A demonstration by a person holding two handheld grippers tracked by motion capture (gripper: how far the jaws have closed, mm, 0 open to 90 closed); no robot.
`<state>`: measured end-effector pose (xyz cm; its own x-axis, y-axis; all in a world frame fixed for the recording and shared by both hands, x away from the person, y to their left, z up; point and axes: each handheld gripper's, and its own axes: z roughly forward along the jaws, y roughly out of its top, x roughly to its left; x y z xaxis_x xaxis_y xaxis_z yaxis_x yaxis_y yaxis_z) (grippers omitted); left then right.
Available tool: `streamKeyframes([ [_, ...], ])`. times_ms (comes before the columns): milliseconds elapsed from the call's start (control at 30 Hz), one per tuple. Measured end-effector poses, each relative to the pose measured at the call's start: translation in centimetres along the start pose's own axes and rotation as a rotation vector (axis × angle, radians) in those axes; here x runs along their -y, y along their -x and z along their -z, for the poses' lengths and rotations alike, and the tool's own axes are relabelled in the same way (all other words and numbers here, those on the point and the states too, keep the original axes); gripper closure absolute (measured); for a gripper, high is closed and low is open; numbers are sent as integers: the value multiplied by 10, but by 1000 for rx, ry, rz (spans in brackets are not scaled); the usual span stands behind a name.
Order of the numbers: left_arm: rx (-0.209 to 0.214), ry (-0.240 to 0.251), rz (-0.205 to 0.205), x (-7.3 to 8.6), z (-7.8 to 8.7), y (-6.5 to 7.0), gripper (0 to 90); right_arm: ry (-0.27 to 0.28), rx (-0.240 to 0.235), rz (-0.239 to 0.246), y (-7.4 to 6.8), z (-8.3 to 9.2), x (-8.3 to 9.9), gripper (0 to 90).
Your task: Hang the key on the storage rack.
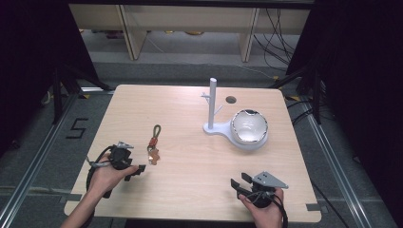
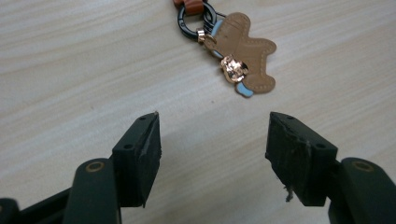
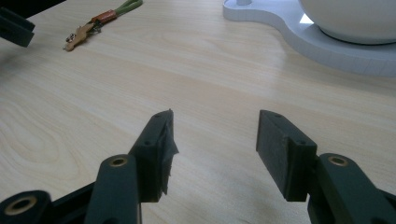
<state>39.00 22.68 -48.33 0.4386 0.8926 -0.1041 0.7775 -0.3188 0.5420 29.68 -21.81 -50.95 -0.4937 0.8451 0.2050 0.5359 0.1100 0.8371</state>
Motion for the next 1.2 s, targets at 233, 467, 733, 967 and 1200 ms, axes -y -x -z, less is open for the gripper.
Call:
streamKeyframes([
  [233,22,-42,57,-25,-10,-6,346,-13,8,31,3,0,0,468],
  [467,-16,-94,102,-50,-23,-9,345,-5,-5,24,2,-2,1,468],
  [733,-40,-132,121,-74,-40,-6,343,6,-14,30,1,-3,1,468],
  [967,-54,-166,136,-90,-53,-12,345,-14,3,34,2,0,1,468],
  [1200,-70,-173,104,-98,-57,-14,359,6,-12,32,2,-2,1,467],
])
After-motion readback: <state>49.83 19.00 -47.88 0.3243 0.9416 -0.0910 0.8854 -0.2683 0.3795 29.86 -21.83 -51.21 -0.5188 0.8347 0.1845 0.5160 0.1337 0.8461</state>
